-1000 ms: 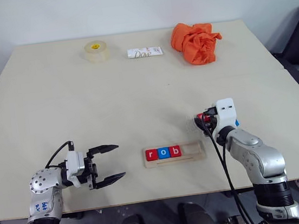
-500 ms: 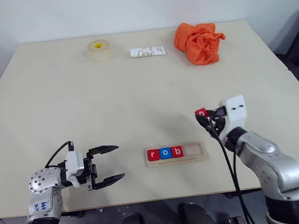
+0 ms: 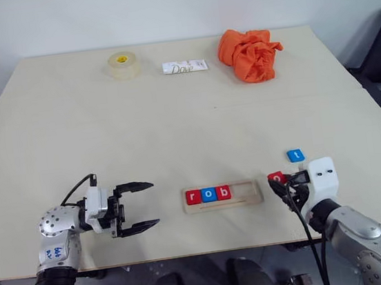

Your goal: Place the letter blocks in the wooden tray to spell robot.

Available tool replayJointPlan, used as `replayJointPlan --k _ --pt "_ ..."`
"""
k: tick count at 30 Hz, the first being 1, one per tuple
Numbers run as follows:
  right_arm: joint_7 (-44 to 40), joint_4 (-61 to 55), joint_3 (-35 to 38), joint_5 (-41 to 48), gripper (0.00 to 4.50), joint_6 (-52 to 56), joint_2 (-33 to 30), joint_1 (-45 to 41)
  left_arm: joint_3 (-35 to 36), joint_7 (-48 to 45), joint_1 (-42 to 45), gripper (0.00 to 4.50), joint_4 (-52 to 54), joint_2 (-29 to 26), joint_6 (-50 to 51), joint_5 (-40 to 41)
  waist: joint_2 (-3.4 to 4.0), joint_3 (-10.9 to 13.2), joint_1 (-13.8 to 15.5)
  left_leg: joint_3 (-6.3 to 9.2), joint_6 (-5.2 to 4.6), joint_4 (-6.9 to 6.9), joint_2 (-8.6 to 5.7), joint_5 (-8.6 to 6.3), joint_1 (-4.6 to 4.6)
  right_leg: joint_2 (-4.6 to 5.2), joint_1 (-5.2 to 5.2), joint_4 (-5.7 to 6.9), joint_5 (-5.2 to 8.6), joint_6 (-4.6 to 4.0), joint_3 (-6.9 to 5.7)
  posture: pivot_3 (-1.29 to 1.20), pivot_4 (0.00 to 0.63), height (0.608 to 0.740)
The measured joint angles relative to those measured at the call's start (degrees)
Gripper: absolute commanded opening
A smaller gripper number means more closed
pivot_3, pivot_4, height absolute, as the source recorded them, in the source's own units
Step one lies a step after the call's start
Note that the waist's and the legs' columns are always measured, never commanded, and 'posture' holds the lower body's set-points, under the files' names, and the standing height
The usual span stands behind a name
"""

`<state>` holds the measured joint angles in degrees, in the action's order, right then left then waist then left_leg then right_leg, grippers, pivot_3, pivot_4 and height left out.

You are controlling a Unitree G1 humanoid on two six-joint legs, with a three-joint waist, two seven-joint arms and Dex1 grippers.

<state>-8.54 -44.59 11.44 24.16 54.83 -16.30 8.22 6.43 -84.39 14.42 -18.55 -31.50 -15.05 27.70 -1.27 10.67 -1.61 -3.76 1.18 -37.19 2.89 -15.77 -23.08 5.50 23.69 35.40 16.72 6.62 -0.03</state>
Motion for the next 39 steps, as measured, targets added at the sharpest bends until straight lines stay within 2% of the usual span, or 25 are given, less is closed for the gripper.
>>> replayJointPlan --k 1,10,13,15,20,26,31,37,39 --pt "0.2 0.1 0.0 -0.1 1.46 0.0 0.0 -0.1 0.0 0.0 0.1 4.5 -0.2 0.0 0.0 0.0 0.0 0.0 0.0 0.0 0.0 0.0 -0.01 0.0 0.0 0.01 0.0 0.0 0.0 0.0 0.0 0.0 0.15 0.74" --pt "0.7 3.9 0.2 -1.5 4.47 -2.8 0.1 -1.1 -0.2 0.0 0.2 4.5 -0.2 0.0 -0.1 0.0 -0.01 0.0 0.0 0.0 0.0 0.02 -0.01 0.0 0.0 0.0 0.0 -0.01 0.0 0.0 0.0 0.0 0.15 0.74" --pt "-1.0 4.2 0.2 -1.3 4.47 -3.7 -1.4 -1.2 -0.2 0.1 0.2 4.5 -0.2 0.1 -0.1 0.0 -0.01 0.0 0.0 0.0 0.0 0.0 -0.01 0.0 0.0 0.0 -0.01 -0.01 0.0 0.0 0.0 0.0 0.15 0.74" --pt "-4.2 4.3 0.2 -0.7 4.47 -4.3 -4.8 -1.5 -0.2 0.1 0.4 4.5 -0.3 0.2 -0.1 0.0 -0.01 0.0 0.0 0.0 0.0 -0.01 -0.02 0.0 0.0 0.0 -0.02 -0.02 -0.01 0.01 0.0 0.0 0.15 0.74" --pt "-17.7 7.7 0.1 0.2 4.47 -9.4 -18.7 -3.9 -0.4 0.4 1.1 4.5 -0.4 1.0 -0.2 -0.2 -0.02 0.0 0.1 0.02 0.0 -0.03 -0.03 0.0 0.01 -0.02 -0.08 -0.05 -0.02 0.04 -0.01 0.0 0.15 0.74" --pt "-32.9 18.5 -3.8 -2.1 4.47 -18.8 -30.3 -8.2 -0.7 0.9 1.2 4.5 -0.6 1.4 -0.4 -0.5 -0.03 0.0 0.1 0.02 0.0 -0.05 -0.03 0.0 0.01 -0.05 -0.07 -0.06 -0.02 0.06 -0.02 0.0 0.15 0.74" --pt "-43.8 29.7 -10.1 -5.5 4.47 -27.2 -35.1 -14.5 -0.8 1.9 1.1 4.5 -0.4 1.6 -0.5 -0.7 -0.03 0.0 0.1 0.01 0.0 -0.12 -0.03 0.0 0.0 -0.04 -0.08 -0.05 -0.05 0.1 -0.01 0.0 0.15 0.74" --pt "-49.7 37.7 -14.1 -9.3 4.47 -33.6 -35.4 -19.0 -0.7 2.9 0.1 4.5 0.2 1.6 -0.5 -0.8 -0.04 0.0 0.1 -0.01 0.0 -0.14 -0.03 0.0 0.0 -0.03 -0.08 -0.04 -0.05 0.1 -0.01 0.0 0.15 0.74" --pt "-51.1 39.1 -14.8 -9.8 4.09 -35.0 -35.4 -20.0 -0.6 3.2 -0.5 4.5 0.7 1.5 -0.5 -0.8 -0.04 0.0 0.1 -0.01 0.0 -0.15 -0.02 0.0 0.01 -0.02 -0.09 -0.03 -0.05 0.1 -0.01 0.0 0.15 0.74"
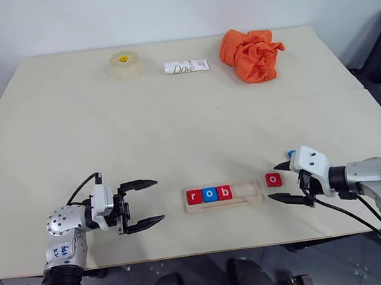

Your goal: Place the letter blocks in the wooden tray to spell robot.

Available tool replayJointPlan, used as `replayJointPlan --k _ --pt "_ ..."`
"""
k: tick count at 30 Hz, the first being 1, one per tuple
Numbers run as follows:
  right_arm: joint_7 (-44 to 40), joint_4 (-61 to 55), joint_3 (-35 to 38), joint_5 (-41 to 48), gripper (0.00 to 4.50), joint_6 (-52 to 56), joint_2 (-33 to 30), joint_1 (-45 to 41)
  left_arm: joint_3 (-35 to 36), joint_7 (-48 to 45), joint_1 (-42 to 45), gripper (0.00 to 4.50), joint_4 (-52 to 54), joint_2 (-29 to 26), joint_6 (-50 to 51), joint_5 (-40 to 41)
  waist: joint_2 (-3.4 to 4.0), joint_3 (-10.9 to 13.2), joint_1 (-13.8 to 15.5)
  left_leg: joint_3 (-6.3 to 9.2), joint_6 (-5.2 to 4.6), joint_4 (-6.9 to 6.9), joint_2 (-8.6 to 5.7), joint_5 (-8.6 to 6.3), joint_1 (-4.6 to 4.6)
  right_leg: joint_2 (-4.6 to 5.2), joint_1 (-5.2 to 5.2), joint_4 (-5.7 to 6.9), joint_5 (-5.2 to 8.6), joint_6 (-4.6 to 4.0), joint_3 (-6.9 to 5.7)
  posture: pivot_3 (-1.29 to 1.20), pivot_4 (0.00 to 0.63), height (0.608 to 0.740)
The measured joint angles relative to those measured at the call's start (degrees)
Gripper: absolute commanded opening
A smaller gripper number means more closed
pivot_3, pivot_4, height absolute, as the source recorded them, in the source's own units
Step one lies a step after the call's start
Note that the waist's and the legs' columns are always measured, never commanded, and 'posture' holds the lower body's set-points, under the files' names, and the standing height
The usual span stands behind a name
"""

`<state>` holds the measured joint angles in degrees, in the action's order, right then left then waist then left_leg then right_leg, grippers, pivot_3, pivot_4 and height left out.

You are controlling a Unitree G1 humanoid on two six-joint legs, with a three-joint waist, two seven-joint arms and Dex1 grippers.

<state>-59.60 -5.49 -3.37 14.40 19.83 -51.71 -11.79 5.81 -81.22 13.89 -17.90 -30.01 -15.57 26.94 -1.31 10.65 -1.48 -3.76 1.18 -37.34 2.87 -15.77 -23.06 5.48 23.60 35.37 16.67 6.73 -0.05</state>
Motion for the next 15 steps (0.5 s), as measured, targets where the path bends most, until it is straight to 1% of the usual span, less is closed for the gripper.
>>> replayJointPlan --k 1,8,9,15 --pt "-0.9 0.6 -0.4 0.0 3.85 -0.6 0.0 -0.4 0.0 0.2 -0.4 4.5 0.2 0.0 0.0 0.0 0.0 0.0 0.0 0.0 0.0 -0.01 0.0 0.0 0.0 0.0 0.0 0.01 0.0 0.0 0.0 0.0 0.15 0.74" --pt "-3.1 2.9 -1.4 -1.4 1.51 -2.6 0.0 -2.3 0.2 1.0 -1.2 4.5 1.6 0.0 0.0 0.0 0.0 0.0 0.0 0.01 0.0 -0.17 0.0 0.0 0.04 0.05 -0.08 0.09 -0.02 0.02 0.0 0.0 0.15 0.74" --pt "-3.2 3.4 -1.4 -1.8 1.44 -2.6 0.0 -2.8 0.2 1.1 -1.2 4.5 1.6 0.0 0.0 0.0 0.0 0.0 0.0 0.01 0.0 -0.19 0.0 0.0 0.04 0.05 -0.08 0.1 -0.02 0.02 0.01 0.0 0.15 0.74" --pt "-4.0 3.4 -1.4 -2.8 1.44 -0.8 -0.6 -6.1 0.4 1.4 -1.2 4.5 1.6 -0.1 0.0 0.0 0.01 0.0 0.0 0.01 0.0 -0.17 0.0 0.0 0.02 0.06 -0.03 0.12 -0.02 0.01 0.01 0.0 0.15 0.74"
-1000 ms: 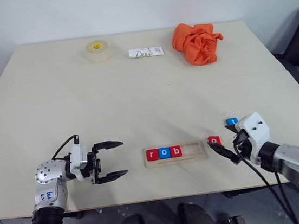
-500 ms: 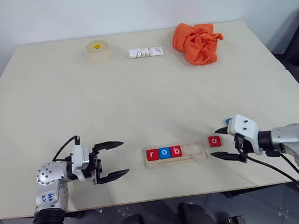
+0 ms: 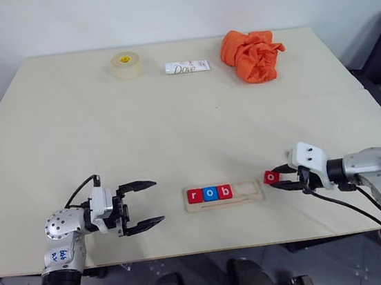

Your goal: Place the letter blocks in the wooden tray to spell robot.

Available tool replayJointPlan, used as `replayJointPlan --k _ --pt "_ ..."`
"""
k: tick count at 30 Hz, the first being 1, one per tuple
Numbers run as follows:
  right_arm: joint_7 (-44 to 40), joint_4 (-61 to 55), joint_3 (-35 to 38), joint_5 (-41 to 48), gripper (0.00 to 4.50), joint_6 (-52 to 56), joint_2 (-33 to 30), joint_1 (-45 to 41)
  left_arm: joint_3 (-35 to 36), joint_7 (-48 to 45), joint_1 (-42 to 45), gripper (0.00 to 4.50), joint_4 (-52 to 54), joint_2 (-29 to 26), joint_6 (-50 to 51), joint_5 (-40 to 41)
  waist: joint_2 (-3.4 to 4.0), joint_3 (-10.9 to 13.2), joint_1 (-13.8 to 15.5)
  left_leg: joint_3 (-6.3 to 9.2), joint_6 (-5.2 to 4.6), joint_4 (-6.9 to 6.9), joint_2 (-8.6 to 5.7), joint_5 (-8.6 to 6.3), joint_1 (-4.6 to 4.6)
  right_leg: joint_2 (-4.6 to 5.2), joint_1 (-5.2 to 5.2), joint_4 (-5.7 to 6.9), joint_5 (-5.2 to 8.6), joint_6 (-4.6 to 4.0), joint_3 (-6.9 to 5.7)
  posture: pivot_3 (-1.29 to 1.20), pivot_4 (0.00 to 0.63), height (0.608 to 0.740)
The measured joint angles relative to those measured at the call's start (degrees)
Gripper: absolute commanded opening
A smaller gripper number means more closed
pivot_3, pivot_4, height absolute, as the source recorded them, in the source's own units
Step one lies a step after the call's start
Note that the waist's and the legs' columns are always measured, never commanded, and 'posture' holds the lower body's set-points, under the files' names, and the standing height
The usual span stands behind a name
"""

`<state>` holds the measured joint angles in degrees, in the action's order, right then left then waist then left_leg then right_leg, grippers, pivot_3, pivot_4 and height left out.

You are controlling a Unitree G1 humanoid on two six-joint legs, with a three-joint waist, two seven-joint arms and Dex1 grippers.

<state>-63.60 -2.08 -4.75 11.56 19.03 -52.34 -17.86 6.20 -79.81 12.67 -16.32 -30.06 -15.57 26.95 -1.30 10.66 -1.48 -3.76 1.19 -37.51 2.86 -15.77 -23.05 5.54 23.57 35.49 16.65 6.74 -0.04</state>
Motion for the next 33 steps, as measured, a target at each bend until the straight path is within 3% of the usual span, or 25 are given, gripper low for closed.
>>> replayJointPlan --k 5,13,21,33 --pt "-3.9 -7.7 -0.2 3.5 1.44 7.3 -1.3 -4.1 0.0 0.2 0.0 4.5 0.0 0.1 -0.1 0.0 0.02 0.0 -0.2 0.0 0.0 0.07 0.03 0.0 0.0 -0.02 0.06 0.03 0.01 -0.02 0.0 0.0 0.15 0.74" --pt "-4.7 -14.3 -9.1 3.4 1.44 16.1 0.8 -9.9 -0.1 0.7 -0.1 4.5 0.0 0.3 -0.3 -0.1 0.01 0.0 0.0 0.02 0.01 0.06 -0.04 -0.01 -0.04 0.11 0.06 -0.01 0.02 -0.04 -0.01 0.0 0.15 0.74" --pt "-4.9 -13.1 -15.1 -0.2 1.44 15.6 2.4 -13.4 0.3 2.2 -2.8 4.5 2.6 0.3 -0.8 0.0 0.02 0.0 -0.1 0.01 0.01 0.11 -0.03 -0.01 -0.05 0.11 0.11 0.0 0.03 -0.05 -0.02 0.0 0.15 0.74" --pt "-6.2 -10.9 -17.6 -2.9 1.44 13.0 3.8 -13.5 1.7 3.1 -5.2 4.5 4.5 -0.1 -0.8 0.1 0.02 0.0 -0.1 0.0 0.01 0.11 -0.03 -0.01 -0.04 0.1 0.11 0.01 0.03 -0.05 -0.02 0.0 0.15 0.74"
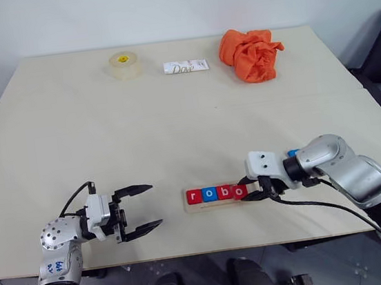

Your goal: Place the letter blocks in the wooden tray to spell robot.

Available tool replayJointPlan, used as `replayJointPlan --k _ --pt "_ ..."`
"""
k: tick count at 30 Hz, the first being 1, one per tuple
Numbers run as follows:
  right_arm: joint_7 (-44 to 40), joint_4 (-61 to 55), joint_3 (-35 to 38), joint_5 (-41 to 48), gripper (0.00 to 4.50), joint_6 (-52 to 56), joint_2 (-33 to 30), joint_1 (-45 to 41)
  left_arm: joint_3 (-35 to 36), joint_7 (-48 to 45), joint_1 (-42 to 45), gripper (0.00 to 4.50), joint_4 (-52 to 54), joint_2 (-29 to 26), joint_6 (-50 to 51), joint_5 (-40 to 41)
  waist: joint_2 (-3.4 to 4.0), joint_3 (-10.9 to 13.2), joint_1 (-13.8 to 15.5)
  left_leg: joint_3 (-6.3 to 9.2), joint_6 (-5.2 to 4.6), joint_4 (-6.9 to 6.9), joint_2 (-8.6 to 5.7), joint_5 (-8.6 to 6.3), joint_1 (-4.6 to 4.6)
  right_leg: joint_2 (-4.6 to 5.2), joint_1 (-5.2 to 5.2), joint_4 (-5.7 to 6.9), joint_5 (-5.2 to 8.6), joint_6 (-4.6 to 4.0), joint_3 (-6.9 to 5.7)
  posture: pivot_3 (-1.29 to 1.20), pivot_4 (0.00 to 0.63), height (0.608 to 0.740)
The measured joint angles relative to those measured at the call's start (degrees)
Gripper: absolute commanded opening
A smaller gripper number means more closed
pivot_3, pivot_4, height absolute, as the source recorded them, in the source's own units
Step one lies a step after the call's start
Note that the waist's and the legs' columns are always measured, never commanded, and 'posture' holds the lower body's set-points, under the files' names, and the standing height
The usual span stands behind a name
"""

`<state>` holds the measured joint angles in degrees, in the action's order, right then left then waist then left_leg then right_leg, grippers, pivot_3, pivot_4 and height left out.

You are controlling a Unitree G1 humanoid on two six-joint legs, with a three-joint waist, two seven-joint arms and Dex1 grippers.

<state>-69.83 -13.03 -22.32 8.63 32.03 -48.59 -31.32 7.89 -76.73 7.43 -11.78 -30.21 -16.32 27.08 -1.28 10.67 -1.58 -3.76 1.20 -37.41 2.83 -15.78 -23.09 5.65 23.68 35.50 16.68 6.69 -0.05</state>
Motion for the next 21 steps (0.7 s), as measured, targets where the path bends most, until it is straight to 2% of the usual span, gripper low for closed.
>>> replayJointPlan --k 15,21 --pt "-0.6 3.3 -0.1 -2.5 1.44 -2.4 1.7 -1.3 0.0 1.0 -0.7 4.5 0.5 0.0 0.0 0.0 0.0 0.0 0.0 0.0 0.0 0.0 0.0 0.0 0.0 -0.01 0.0 0.0 0.0 0.0 0.0 0.0 0.15 0.74" --pt "-1.0 2.6 0.0 -2.4 3.47 -1.7 1.8 -1.2 0.0 1.0 -0.5 4.5 0.4 0.1 0.0 0.0 0.0 0.0 0.0 0.0 0.0 -0.01 0.0 0.0 0.0 0.0 0.0 0.01 0.0 0.0 0.0 0.0 0.15 0.74"
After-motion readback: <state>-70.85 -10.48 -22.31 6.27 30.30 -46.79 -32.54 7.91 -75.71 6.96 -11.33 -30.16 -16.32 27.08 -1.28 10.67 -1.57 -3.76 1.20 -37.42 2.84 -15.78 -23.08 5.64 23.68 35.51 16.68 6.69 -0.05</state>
